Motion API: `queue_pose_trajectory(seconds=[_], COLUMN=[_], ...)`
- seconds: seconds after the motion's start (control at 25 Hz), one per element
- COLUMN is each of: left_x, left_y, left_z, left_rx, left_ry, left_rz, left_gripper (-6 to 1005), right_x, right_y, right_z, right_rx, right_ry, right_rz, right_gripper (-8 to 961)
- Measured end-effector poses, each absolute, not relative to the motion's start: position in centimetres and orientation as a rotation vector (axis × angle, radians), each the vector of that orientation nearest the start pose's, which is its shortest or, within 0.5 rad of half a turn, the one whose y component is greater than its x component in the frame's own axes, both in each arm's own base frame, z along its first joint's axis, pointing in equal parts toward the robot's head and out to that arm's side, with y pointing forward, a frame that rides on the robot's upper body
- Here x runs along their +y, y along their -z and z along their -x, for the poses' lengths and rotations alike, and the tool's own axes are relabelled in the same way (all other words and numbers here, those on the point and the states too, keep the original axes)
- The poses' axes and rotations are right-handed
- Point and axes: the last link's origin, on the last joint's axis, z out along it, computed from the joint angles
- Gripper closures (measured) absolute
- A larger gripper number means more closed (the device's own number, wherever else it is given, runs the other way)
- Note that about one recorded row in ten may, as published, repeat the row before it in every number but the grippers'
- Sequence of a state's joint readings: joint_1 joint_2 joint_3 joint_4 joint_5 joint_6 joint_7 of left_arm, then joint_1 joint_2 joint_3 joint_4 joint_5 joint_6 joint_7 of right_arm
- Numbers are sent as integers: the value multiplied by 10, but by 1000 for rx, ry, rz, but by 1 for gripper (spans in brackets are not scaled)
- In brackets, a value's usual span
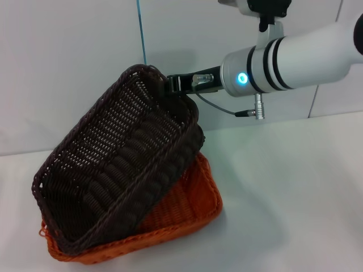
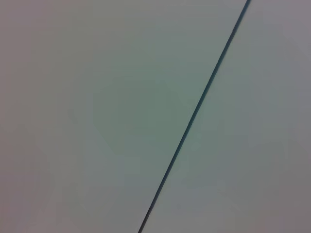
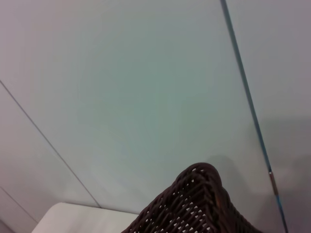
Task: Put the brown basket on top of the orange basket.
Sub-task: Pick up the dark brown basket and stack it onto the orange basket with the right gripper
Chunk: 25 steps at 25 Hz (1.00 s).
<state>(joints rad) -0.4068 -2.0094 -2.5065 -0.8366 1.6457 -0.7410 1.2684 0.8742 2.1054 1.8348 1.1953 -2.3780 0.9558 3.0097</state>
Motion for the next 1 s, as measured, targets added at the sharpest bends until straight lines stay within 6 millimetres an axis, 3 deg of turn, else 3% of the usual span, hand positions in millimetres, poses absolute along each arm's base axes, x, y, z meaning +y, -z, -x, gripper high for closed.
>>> queue_pose_trajectory(seconds=[0.64,0.76,1.0], left_x=[393,393,393], left_y=[-149,-146,-142], left_z=[353,352,353], left_rx=[-1122,-1119,-1116], left_ry=[751,737,699], left_rz=[1506,1524,1546], left_gripper=[204,203,203], right_x=[452,449,435], right_y=[6,13,42], right_z=[-32,-31,-48], right_rx=[3069,3077,3044], right_ry=[-974,-941,-821], right_rz=[-1548,-1547,-1607], right_gripper=[766,766,766])
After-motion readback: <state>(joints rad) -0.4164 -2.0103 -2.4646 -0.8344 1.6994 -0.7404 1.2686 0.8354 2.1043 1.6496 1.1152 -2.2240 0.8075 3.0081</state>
